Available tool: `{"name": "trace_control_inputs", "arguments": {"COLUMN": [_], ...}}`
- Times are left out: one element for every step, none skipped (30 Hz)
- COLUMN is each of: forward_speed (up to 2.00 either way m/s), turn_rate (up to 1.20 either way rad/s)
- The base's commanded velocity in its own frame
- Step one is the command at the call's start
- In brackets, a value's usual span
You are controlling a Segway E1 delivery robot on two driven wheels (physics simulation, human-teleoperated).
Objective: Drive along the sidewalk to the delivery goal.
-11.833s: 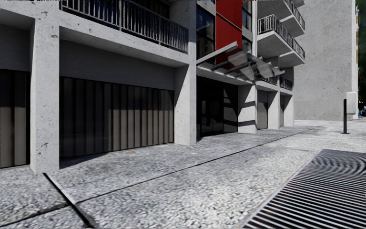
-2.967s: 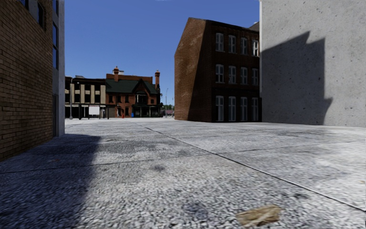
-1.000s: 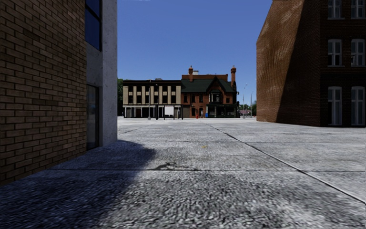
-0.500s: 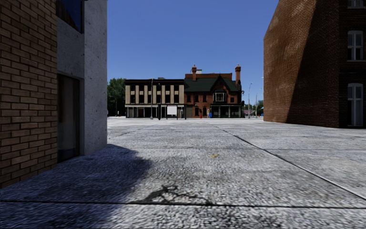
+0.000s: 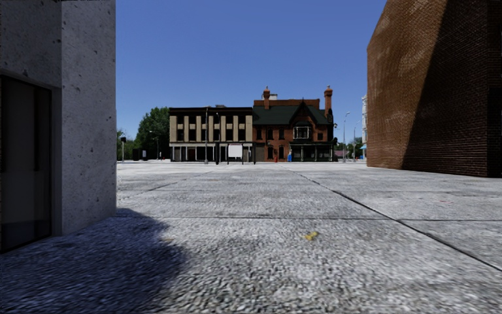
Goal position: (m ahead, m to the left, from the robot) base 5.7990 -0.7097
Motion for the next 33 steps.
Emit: {"name": "trace_control_inputs", "arguments": {"forward_speed": [2.0, 2.0, 2.0, 2.0, 2.0, 2.0, 2.0, 2.0, 2.0, 2.0, 2.0, 2.0, 2.0, 2.0, 2.0, 2.0, 2.0, 2.0, 2.0, 2.0, 2.0, 2.0, 2.0, 2.0, 2.0, 2.0, 2.0, 2.0, 2.0, 2.0, 2.0, 2.0, 2.0], "turn_rate": [0.0, 0.0, 0.0, 0.0, 0.0, 0.0, 0.0, 0.0, 0.0, 0.0, 0.0, 0.0, 0.0, 0.0, 0.0, 0.0, 0.0, 0.0, 0.0, 0.0, 0.0, 0.0, 0.0, 0.0, 0.0, 0.0, 0.0, 0.0, 0.0, 0.0, 0.0, 0.0, 0.0]}}
